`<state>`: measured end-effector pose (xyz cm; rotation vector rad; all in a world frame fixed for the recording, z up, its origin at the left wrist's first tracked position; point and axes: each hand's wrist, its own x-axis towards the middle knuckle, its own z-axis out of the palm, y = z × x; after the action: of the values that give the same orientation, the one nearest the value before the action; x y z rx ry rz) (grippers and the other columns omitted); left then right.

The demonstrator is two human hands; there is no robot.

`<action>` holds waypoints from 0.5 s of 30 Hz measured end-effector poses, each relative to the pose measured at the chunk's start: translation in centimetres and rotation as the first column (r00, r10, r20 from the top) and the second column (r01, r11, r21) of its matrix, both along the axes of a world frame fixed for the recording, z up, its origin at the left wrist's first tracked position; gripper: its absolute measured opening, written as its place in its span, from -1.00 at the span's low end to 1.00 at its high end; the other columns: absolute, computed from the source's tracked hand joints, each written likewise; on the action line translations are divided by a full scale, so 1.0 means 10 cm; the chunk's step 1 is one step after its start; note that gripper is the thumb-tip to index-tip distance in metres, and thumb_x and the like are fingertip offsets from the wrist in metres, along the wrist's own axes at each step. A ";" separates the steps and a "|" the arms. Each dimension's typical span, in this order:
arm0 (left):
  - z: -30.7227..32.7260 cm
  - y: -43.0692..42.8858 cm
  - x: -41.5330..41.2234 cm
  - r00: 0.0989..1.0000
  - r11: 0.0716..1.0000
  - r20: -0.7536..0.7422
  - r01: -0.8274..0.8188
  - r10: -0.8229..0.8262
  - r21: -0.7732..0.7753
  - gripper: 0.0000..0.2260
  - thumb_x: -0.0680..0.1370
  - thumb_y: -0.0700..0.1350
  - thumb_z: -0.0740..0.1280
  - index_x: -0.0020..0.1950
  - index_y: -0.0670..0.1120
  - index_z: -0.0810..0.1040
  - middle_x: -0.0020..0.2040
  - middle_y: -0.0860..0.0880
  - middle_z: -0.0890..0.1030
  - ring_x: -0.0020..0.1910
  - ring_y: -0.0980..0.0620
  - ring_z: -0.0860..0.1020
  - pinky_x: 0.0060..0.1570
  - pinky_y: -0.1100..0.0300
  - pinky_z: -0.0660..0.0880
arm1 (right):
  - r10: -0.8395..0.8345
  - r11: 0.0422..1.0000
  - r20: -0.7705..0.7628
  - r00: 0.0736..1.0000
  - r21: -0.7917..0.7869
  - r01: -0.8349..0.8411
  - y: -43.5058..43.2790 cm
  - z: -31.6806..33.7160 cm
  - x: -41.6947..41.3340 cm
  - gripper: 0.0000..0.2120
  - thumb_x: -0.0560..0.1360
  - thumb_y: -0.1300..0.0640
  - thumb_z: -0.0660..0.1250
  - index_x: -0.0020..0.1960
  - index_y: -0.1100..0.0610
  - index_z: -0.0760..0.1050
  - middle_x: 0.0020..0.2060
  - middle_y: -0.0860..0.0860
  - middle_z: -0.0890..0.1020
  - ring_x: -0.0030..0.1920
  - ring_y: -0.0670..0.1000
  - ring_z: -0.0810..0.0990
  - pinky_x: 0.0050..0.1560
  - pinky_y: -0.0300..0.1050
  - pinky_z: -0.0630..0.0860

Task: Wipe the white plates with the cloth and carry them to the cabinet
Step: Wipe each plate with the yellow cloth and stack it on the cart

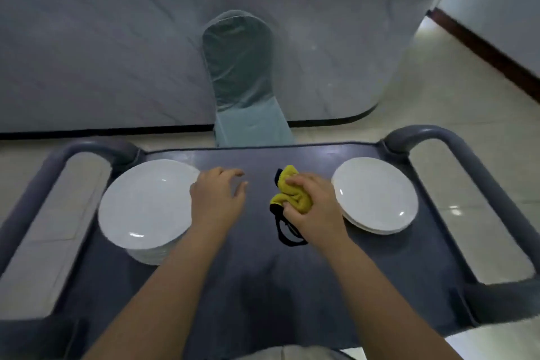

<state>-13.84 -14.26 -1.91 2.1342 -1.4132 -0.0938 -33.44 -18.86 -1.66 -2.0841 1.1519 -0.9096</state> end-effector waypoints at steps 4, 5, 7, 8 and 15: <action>0.06 0.74 0.59 0.957 0.958 -0.056 -0.286 0.285 -0.006 -0.79 0.51 -0.04 0.39 0.13 0.00 0.64 0.09 -0.04 0.63 0.11 -0.12 0.50 0.07 -0.02 0.43 | 0.202 0.979 -0.001 0.979 -0.008 -0.202 0.13 -0.08 0.70 -0.61 0.32 0.23 0.48 0.14 0.11 0.58 0.15 -0.01 0.56 0.12 0.01 0.38 0.20 -0.45 0.16; 0.06 0.92 0.70 0.936 0.938 -0.073 -0.346 0.345 -0.011 -0.79 0.51 -0.05 0.40 0.13 0.00 0.64 0.08 -0.04 0.63 0.10 -0.11 0.51 0.09 -0.02 0.45 | 0.239 0.971 0.005 0.971 -0.014 -0.239 0.18 -0.10 0.84 -0.61 0.32 0.21 0.47 0.14 0.11 0.58 0.14 -0.01 0.56 0.11 0.00 0.37 0.19 -0.46 0.15; 0.02 1.24 0.88 0.883 0.890 -0.135 -0.456 0.450 -0.018 -0.79 0.50 -0.05 0.41 0.13 0.01 0.63 0.03 -0.03 0.62 0.03 -0.08 0.53 0.06 -0.01 0.48 | 0.302 0.953 0.022 0.953 -0.006 -0.302 0.28 -0.13 1.09 -0.61 0.31 0.19 0.46 0.14 0.08 0.58 0.14 -0.03 0.55 0.11 -0.01 0.37 0.19 -0.39 0.18; -0.02 1.39 0.94 0.850 0.865 -0.188 -0.502 0.492 -0.007 -0.80 0.50 -0.04 0.41 0.12 0.02 0.62 -0.02 -0.01 0.61 -0.03 -0.04 0.54 0.00 0.04 0.50 | 0.330 0.944 0.030 0.943 0.002 -0.331 0.32 -0.15 1.20 -0.61 0.31 0.19 0.46 0.14 0.07 0.58 0.14 -0.04 0.55 0.12 0.00 0.38 0.19 -0.33 0.22; -0.38 1.68 1.14 0.622 0.754 -0.431 -0.584 0.653 0.301 -0.62 0.57 0.20 0.22 -0.29 -0.05 0.38 -0.34 0.01 0.51 -0.32 0.04 0.48 -0.36 0.16 0.35 | 0.403 0.914 0.032 0.915 0.037 -0.404 0.50 -0.36 1.51 -0.63 0.33 0.10 0.43 0.13 -0.06 0.55 0.10 -0.27 0.46 0.16 -0.13 0.32 0.17 -0.33 0.23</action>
<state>-2.44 2.58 -5.74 2.3461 -0.3145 -0.4633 -18.32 -13.90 -5.22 -2.1573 0.6786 -0.6994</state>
